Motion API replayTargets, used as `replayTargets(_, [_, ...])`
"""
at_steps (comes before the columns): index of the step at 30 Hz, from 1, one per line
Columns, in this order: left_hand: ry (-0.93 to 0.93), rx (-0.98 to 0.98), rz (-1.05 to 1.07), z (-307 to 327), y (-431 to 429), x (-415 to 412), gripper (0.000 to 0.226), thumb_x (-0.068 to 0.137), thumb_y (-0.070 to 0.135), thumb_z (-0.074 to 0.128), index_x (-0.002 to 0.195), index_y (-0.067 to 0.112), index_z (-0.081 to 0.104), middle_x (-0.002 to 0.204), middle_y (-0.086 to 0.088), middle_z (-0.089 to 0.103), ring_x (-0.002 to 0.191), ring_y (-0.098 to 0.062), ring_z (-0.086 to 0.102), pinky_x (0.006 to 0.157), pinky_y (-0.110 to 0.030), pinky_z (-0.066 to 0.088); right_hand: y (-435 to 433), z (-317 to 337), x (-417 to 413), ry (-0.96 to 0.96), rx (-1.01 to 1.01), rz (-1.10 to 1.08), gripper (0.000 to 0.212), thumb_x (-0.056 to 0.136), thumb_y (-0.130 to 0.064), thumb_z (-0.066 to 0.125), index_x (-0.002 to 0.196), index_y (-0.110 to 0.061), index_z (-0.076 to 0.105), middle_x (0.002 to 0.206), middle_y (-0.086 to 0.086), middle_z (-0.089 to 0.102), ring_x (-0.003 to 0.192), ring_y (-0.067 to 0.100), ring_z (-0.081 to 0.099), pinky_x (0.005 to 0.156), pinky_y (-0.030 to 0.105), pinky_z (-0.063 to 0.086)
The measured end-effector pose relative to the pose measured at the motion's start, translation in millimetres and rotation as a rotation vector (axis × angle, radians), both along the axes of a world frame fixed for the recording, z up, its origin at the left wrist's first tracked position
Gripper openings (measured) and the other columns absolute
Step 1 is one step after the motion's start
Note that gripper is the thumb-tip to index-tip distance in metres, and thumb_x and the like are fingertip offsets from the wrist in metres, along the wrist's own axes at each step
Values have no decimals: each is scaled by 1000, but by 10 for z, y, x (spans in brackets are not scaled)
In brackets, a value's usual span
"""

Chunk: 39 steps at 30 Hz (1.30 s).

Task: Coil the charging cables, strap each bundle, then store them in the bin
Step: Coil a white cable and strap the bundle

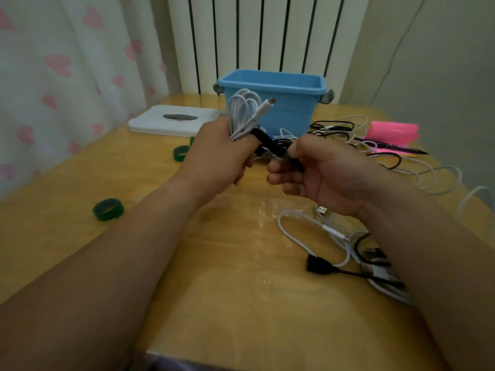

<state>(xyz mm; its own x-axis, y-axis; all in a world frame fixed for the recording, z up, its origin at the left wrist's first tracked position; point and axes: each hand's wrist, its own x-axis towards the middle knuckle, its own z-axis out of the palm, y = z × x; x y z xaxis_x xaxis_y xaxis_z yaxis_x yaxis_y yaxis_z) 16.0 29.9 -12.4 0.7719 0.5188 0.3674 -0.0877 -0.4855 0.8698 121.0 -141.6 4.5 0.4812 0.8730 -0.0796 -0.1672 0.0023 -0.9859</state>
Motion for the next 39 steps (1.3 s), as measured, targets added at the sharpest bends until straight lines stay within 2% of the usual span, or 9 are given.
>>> replayTargets(7, [-7,22,39,-3,5,6,11,103,24,69,105,13,70,74,-8,74,52,-21,58,46,-33,50,-70,19,110,-81,-22,80,36,102,2,46,129,-9,67,77,8,64,67,19,62,60,28,51])
replayTargets(14, [6,101,-37,-30,-76,2,5,106,21,68,106,17,71,80,-3,76,50,-13,57,46,-25,49,26,-38,26,-154,1,-71,28,86,9,31,79,-12,47,70,9,52,67,26,60,63,35,49])
replayTargets(17, [-21,-122,-101,-36,-50,43,15,103,11,67,117,8,71,80,-4,75,50,-17,54,47,-28,47,42,-22,10,-72,80,-46,6,83,-13,42,78,-17,42,69,4,36,61,19,42,62,34,37])
replayTargets(21, [-81,-511,-265,-39,-32,93,28,104,5,59,129,5,70,98,-12,73,52,-17,48,49,-30,45,69,-82,14,-288,-28,-207,34,103,-45,60,78,-22,56,61,-4,36,56,15,36,58,34,32])
replayTargets(25, [-158,-692,-236,-38,-20,122,21,107,10,58,126,10,67,92,-3,76,49,-11,48,46,-25,44,78,-138,-22,-514,-110,-192,30,108,-34,58,92,-15,72,53,-2,42,49,16,41,55,34,34])
replayTargets(29, [-134,-640,-170,-43,-4,128,24,106,8,63,130,10,65,81,0,72,50,-12,49,46,-26,45,90,-122,-87,-486,-130,-120,23,109,-12,51,114,-15,73,56,-1,55,54,18,57,66,41,56])
replayTargets(33, [-79,-532,-195,-58,-45,123,26,104,5,64,129,8,67,70,2,69,50,-14,50,46,-27,45,116,-133,-88,-507,-191,-171,24,99,-4,55,96,-19,74,96,0,80,105,24,74,107,53,53])
replayTargets(36, [-49,-425,-191,-77,-82,128,20,102,3,65,122,1,66,65,-1,64,50,-18,48,45,-28,43,174,-194,-68,-375,-158,-180,17,86,-2,54,87,-12,68,78,8,73,95,37,71,106,60,53])
replayTargets(39, [-46,-346,-187,-92,-108,137,15,101,1,65,116,-1,64,63,-4,62,49,-19,48,45,-28,43,230,-238,-57,-283,-94,-216,19,77,-22,58,90,-11,66,66,4,56,73,28,55,87,52,55])
